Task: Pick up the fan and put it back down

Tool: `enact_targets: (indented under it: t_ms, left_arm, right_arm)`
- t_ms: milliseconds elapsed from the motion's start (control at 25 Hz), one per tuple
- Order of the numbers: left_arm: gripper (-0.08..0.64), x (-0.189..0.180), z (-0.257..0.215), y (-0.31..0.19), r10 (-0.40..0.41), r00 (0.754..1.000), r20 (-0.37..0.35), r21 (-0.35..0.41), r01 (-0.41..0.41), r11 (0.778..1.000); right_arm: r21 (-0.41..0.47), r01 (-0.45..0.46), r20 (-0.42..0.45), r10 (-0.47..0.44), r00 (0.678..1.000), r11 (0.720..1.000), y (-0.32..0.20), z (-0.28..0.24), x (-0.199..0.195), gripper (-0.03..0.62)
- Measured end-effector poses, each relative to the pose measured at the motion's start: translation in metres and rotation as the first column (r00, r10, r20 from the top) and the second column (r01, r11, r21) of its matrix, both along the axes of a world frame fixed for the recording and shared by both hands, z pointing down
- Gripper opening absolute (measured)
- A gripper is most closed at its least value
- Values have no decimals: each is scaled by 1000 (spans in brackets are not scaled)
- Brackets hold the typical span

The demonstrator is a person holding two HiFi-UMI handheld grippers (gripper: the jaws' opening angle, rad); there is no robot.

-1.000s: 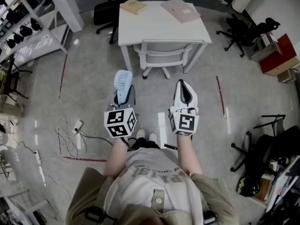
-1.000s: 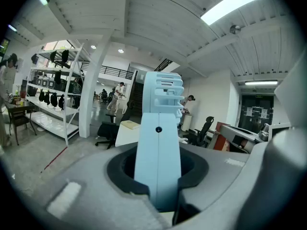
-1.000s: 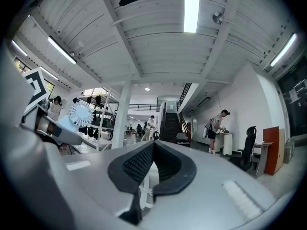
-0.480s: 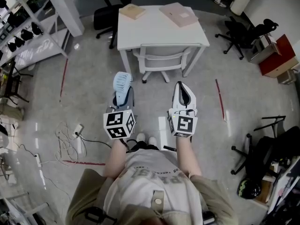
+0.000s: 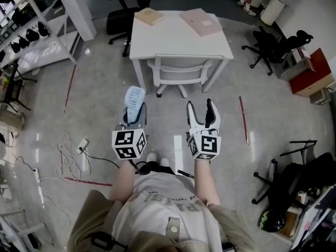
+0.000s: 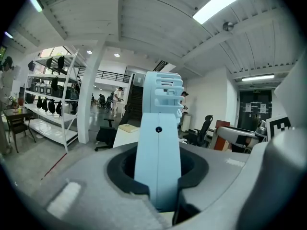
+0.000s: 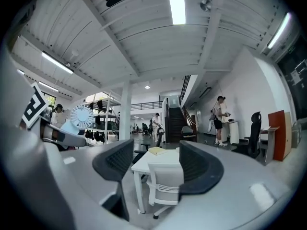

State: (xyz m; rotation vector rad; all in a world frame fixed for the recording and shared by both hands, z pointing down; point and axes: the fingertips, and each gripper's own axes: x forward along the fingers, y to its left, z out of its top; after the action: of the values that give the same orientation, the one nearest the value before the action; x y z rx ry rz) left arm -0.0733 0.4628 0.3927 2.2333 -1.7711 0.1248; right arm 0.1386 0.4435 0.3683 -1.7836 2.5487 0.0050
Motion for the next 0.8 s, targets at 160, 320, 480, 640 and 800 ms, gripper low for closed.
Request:
enact_targets:
  t_ms: [160,320,480,640,800]
  left_arm:
    - [101,4,2,1,-4,1000,9,-5,4,1000]
    - [101,3,9,0,-13,1000,6,-18,13,1000]
    - [101,2,19,-8,-11,1000,7,-30,11,999]
    - [101,0,24,-25,1,1000,12,-37,-1,999]
    - [102,-8,25,-54,14,1000,6,-30,-14,999]
  right_arm:
    - [-4,13,9,-13,1000,1000,0,2,5,287]
    - [-17,17,17,-16,1000,1000,-1,10,9,287]
    - [-35,7,27,-6,1000,999,-9,23,14,287]
    - [-46,-2,27,3,1000,999,-25,29,11,288]
    - [-43,-7,18,8,1000,999,-50,30,1,288]
